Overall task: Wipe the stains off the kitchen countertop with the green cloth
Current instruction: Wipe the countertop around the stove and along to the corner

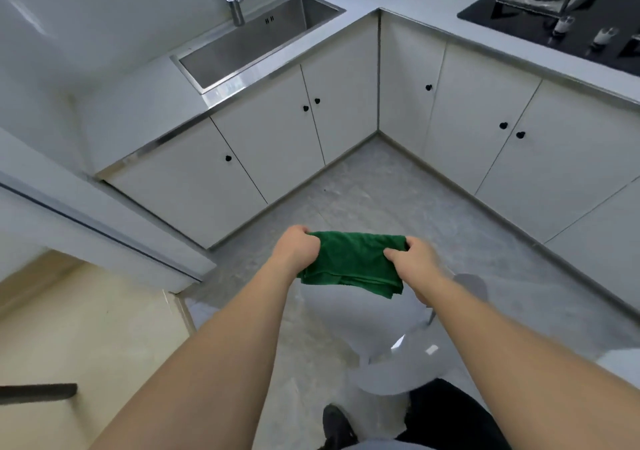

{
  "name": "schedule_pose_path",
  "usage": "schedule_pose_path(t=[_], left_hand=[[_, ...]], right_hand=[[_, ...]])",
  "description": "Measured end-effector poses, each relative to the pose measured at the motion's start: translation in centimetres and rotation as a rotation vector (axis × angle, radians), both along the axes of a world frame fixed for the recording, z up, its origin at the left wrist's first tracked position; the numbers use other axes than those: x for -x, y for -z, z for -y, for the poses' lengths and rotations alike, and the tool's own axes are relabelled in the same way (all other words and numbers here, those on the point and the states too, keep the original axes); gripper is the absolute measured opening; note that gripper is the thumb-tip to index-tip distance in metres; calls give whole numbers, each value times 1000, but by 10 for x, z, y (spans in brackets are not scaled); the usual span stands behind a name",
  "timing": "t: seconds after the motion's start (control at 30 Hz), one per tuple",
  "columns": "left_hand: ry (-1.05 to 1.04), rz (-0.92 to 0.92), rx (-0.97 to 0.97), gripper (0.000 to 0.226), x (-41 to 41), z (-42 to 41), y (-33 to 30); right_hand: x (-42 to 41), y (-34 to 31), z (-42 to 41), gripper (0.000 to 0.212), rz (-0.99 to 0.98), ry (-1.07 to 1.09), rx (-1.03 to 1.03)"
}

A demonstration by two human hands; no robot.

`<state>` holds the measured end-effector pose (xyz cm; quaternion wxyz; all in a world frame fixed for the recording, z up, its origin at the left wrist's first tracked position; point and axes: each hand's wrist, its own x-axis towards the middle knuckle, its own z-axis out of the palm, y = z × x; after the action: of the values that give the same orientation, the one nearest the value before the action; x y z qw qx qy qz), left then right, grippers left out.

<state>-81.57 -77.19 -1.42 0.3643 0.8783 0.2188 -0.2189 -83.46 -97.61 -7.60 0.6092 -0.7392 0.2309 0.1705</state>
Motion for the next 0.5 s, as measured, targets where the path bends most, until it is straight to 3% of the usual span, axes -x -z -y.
schedule_pose_path(t=[0.17,0.27,0.5], left_hand=[[58,-1,-42,14,-13,15,1],[109,-12,-60,26,-16,20,12],[266,-104,-88,28,-46,3,53]], right_hand=[[-5,6,7,7,-55,60,-1],[-9,12,10,7,-112,103,11],[-9,30,-10,24,-330,124,68]])
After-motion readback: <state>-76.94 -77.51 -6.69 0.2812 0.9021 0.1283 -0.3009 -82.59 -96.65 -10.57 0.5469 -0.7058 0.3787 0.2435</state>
